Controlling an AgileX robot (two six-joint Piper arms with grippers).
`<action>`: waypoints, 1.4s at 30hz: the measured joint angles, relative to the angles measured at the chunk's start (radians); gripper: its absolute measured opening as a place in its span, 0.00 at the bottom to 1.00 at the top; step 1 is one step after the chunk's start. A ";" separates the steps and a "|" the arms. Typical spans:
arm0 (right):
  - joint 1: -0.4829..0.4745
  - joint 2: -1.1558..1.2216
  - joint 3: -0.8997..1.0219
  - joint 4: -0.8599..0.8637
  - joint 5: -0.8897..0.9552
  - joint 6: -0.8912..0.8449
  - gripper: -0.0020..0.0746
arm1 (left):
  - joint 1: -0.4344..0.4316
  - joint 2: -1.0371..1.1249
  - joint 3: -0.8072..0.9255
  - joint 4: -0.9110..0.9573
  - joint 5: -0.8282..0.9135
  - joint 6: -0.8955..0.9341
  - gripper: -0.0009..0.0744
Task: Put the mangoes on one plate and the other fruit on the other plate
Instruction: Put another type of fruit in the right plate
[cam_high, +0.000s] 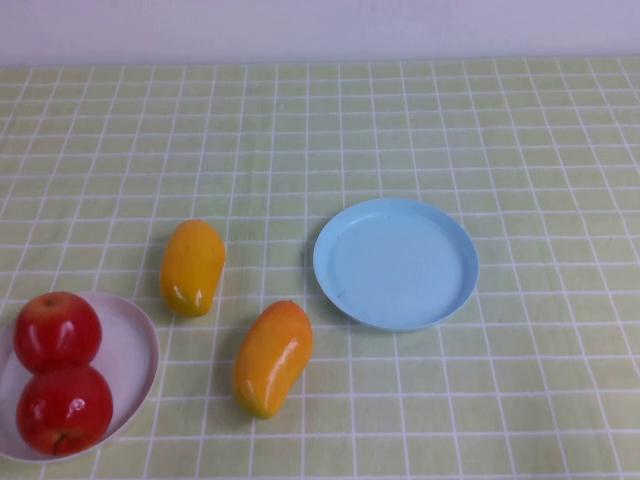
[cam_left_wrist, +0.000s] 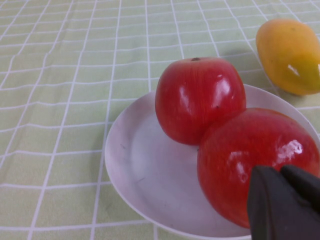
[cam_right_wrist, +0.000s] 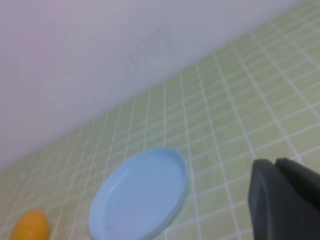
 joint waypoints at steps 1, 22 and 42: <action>0.000 0.026 -0.039 0.002 0.042 0.000 0.01 | 0.000 0.000 0.000 0.000 0.000 0.000 0.02; 0.032 0.921 -0.700 -0.104 0.779 -0.181 0.01 | 0.000 0.000 0.000 0.000 0.000 0.000 0.02; 0.729 1.634 -1.320 -0.254 0.671 0.072 0.11 | 0.000 0.000 0.000 -0.002 0.000 0.000 0.02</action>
